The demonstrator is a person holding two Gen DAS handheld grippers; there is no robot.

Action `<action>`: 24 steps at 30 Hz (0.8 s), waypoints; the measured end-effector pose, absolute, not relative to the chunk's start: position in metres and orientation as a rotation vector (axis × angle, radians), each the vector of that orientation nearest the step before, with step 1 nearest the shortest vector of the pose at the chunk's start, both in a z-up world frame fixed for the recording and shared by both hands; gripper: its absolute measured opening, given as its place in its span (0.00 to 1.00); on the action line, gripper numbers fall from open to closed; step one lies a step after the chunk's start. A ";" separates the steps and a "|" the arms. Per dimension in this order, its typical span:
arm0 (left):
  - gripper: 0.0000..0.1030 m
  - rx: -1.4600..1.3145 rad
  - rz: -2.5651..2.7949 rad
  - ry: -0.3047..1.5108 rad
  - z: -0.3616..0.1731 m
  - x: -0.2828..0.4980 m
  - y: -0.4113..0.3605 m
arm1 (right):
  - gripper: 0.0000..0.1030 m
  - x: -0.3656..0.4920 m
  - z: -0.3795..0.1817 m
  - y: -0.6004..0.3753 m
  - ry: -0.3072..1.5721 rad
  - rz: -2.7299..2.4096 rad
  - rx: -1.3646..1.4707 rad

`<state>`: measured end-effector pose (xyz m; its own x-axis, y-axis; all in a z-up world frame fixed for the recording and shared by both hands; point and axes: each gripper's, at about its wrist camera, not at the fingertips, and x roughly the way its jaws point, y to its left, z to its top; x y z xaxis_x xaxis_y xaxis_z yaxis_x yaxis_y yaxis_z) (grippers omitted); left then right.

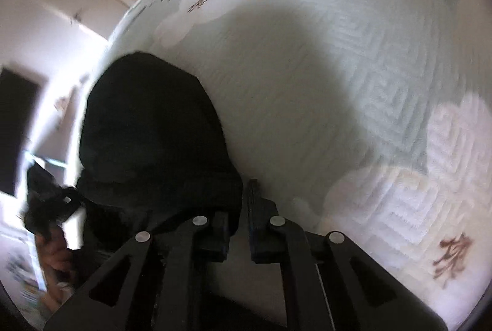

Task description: Fold large clothes

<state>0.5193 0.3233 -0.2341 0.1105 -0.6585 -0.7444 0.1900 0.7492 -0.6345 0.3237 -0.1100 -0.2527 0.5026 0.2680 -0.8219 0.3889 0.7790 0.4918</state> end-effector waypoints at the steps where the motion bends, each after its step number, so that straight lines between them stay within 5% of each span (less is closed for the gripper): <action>1: 0.18 -0.392 -0.663 1.304 -0.227 0.515 0.323 | 0.08 0.324 -0.250 -0.109 1.076 -0.077 0.692; 5: 0.32 -0.204 -0.689 1.227 -0.188 0.497 0.332 | 0.39 0.316 -0.230 -0.106 1.118 -0.084 0.610; 6: 0.33 -0.168 -0.677 1.204 -0.177 0.491 0.340 | 0.40 0.309 -0.221 -0.108 1.112 -0.086 0.599; 12: 0.31 -0.087 -0.637 1.025 -0.109 0.494 0.346 | 0.41 0.286 -0.164 -0.111 1.043 -0.078 0.560; 16: 0.33 -0.067 -0.774 0.986 -0.086 0.492 0.273 | 0.41 0.330 -0.126 -0.081 0.977 -0.036 0.465; 24: 0.31 0.077 -0.818 1.227 -0.206 0.503 0.199 | 0.40 0.403 -0.187 -0.022 1.143 -0.025 0.285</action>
